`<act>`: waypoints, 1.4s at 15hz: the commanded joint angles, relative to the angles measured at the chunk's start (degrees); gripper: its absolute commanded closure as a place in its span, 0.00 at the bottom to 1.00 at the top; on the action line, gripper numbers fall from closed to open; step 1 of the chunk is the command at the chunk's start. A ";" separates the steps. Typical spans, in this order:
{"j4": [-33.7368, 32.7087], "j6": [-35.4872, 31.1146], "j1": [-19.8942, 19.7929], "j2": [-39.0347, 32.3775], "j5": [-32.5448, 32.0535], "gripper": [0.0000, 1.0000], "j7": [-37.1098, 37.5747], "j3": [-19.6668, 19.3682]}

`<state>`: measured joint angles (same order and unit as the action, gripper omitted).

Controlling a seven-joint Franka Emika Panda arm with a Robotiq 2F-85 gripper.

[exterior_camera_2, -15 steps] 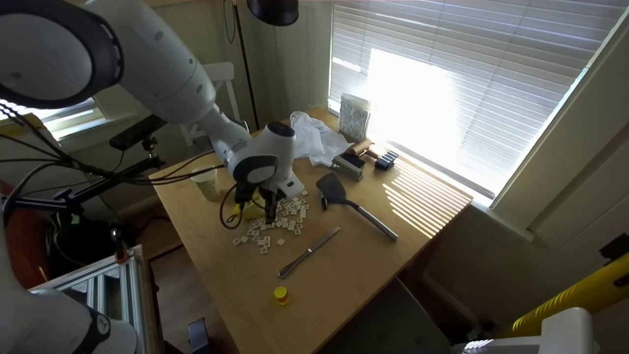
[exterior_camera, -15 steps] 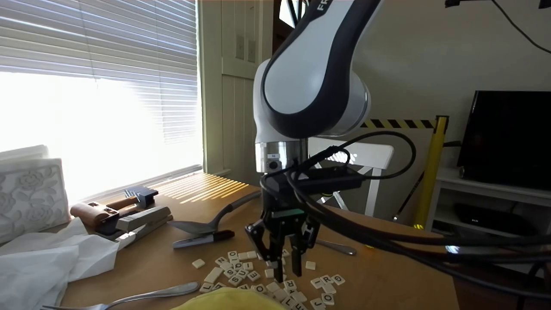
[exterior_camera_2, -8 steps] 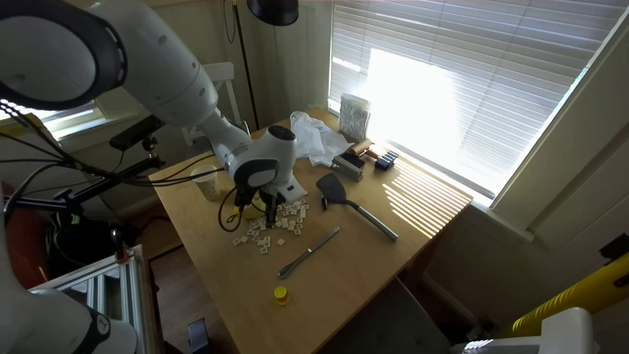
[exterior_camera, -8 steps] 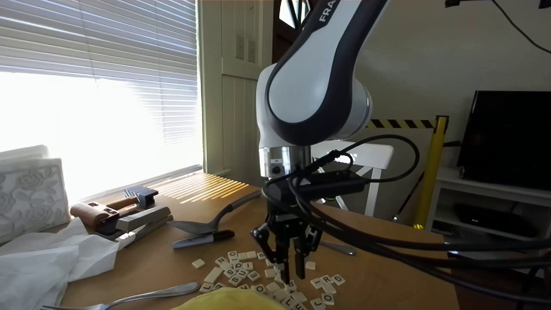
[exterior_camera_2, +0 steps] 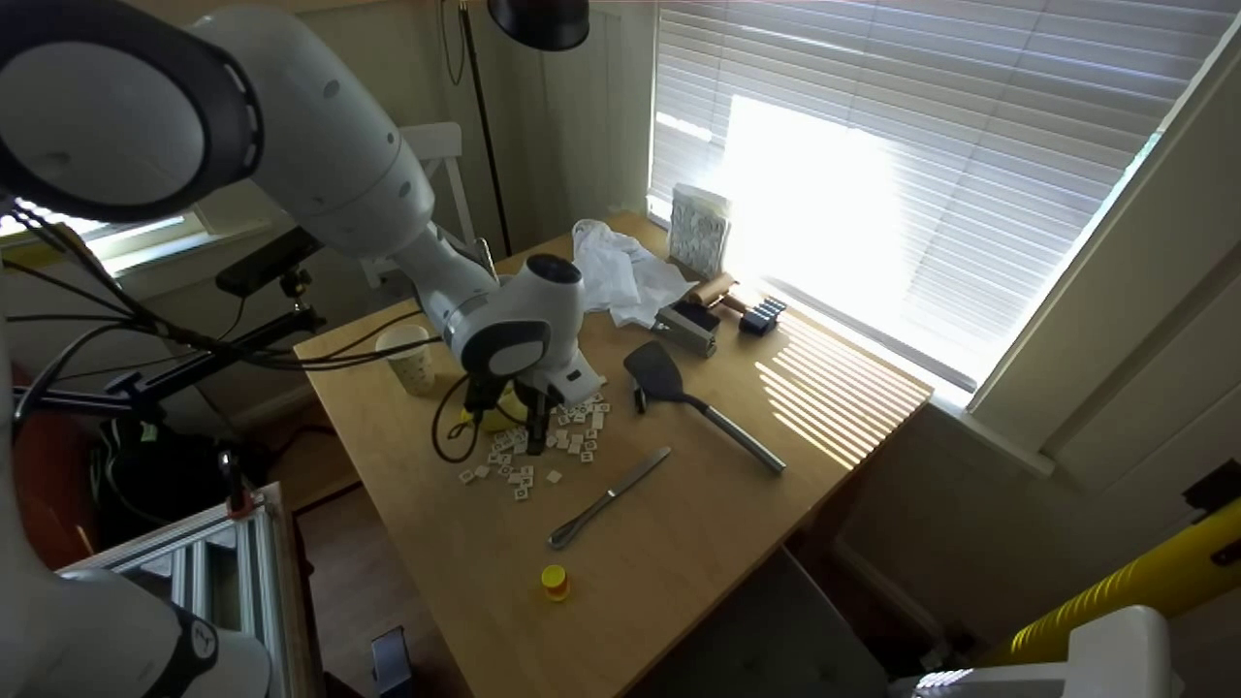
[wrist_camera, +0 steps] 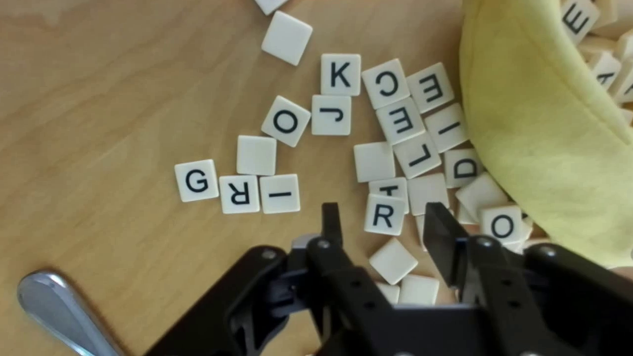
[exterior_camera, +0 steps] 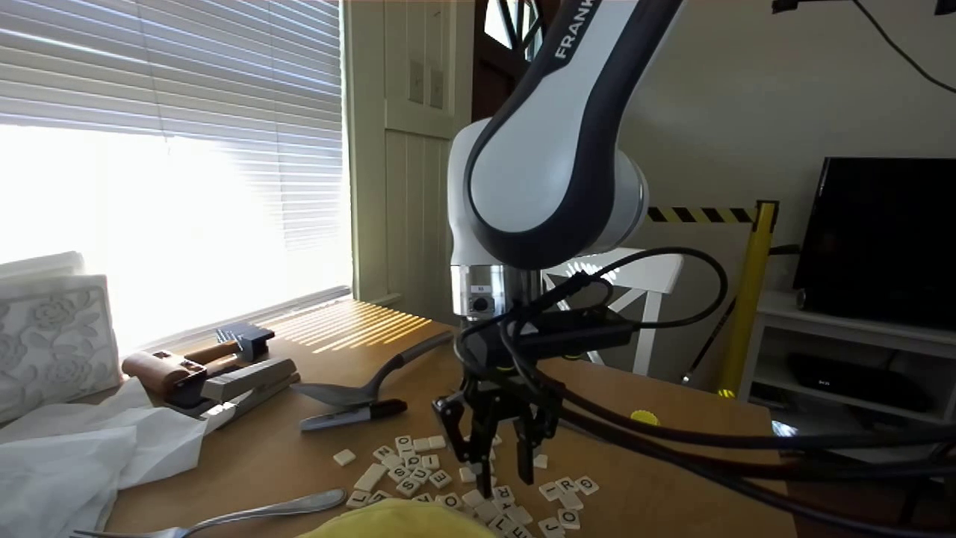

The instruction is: Put one tile inside the banana purse.

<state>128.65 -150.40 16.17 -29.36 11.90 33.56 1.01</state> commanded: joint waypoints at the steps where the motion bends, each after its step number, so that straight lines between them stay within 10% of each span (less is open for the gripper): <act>1: 0.30 -2.30 0.78 -0.62 -1.02 0.51 1.53 -0.52; 21: 0.82 -3.21 1.96 -0.94 -1.17 0.65 1.47 -0.51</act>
<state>128.78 -152.25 17.43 -30.16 11.90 33.59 1.00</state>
